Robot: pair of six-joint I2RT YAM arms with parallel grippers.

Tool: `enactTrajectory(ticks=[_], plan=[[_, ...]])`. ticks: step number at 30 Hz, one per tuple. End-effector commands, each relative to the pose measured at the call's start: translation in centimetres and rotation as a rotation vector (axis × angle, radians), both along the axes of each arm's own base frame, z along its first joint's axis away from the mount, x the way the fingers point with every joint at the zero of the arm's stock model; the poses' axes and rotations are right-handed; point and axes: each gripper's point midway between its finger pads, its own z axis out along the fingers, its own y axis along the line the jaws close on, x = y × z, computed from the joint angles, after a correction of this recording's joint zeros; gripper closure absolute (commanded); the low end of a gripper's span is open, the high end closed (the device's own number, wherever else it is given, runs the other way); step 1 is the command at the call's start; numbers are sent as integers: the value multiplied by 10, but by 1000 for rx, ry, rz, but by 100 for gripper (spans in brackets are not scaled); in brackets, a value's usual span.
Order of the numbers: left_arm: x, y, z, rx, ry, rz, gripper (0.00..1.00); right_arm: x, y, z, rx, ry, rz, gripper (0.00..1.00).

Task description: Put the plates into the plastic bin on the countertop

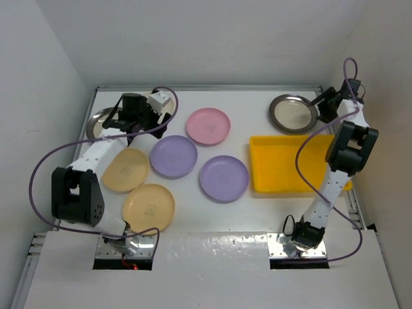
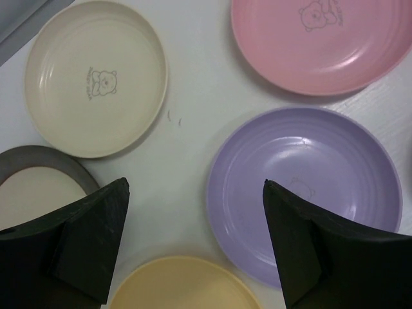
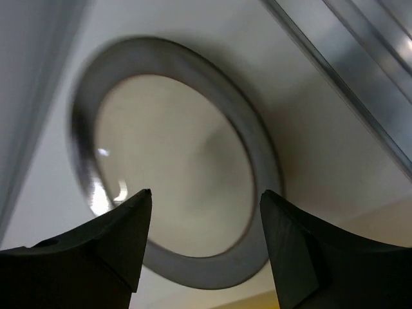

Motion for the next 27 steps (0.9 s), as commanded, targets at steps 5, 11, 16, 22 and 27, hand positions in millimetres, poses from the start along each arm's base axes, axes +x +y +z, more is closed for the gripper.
enactTrajectory(ticks=[5, 11, 16, 22, 27], plan=[[43, -16, 1, -57, 25, 62, 14, -31, -11, -20, -88, 89, -149, 33], [65, -23, -13, -110, 84, 106, 14, -20, -1, -61, 62, 141, -159, 41], [78, -24, -14, -94, 73, 94, 14, -11, -4, 3, -141, 76, -115, 43], [93, -27, -17, -104, 76, 101, 14, -55, -42, 5, -297, 190, -288, 40], [100, -24, -17, -105, 71, 110, 13, -45, -33, -39, -171, 223, -276, 39]])
